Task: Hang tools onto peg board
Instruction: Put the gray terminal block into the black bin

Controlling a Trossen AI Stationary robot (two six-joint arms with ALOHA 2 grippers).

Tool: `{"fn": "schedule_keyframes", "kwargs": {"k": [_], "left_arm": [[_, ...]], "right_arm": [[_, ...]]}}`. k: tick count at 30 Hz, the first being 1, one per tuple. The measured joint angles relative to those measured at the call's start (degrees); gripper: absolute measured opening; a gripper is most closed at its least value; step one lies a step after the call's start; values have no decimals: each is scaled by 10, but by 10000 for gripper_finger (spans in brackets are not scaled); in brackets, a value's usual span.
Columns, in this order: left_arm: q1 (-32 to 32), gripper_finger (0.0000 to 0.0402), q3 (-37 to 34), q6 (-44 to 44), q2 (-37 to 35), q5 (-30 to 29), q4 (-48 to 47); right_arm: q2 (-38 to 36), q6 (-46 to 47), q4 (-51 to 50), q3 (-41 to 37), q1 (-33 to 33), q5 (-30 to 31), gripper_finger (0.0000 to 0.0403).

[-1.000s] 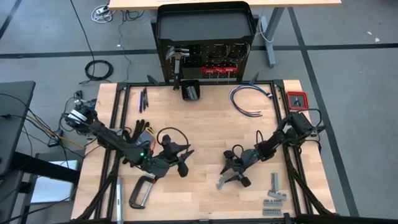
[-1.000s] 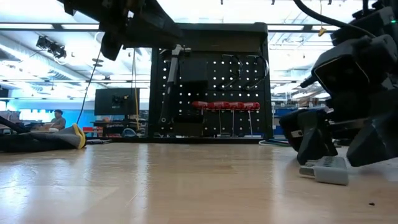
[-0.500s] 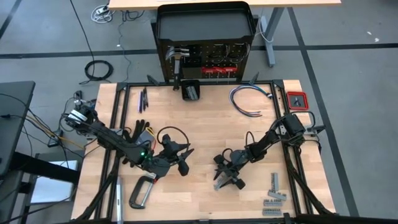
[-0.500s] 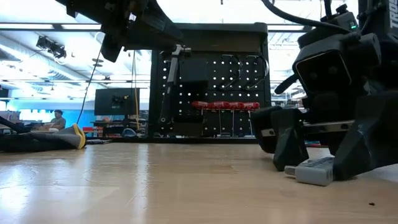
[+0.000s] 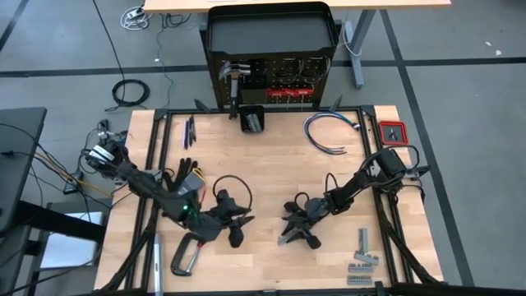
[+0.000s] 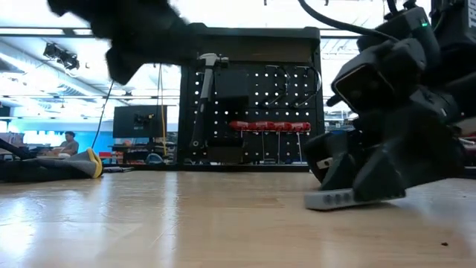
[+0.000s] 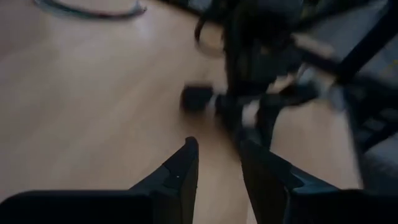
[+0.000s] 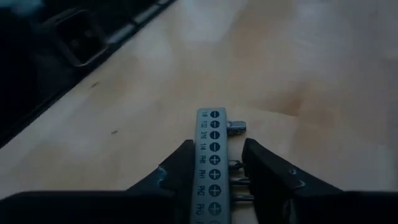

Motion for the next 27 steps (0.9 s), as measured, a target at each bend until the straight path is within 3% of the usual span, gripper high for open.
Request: {"fn": "schedule_keyframes", "kwargs": {"k": [4, 6, 8, 13, 18, 27], "left_arm": [[-16, 125, -1, -92, 2, -29, -121], [-18, 125, -17, -130, 4, -32, -137], [-20, 125, -50, -150, 10, -36, -104], [-20, 125, -150, -154, 44, -39, 83], [-16, 125, -209, -164, 96, -31, 213], [-4, 125, -213, -113, 119, -22, 230]], "right_arm": [[-57, -8, -109, 29, 2, 90, 129], [-84, -26, -175, 54, -4, 145, 129], [-104, -36, -215, 84, -14, 191, 129], [-121, -41, -238, 148, -65, 276, 129], [-84, -44, -321, 255, -125, 442, 129], [49, 75, -447, 446, -214, 530, 129]]}}
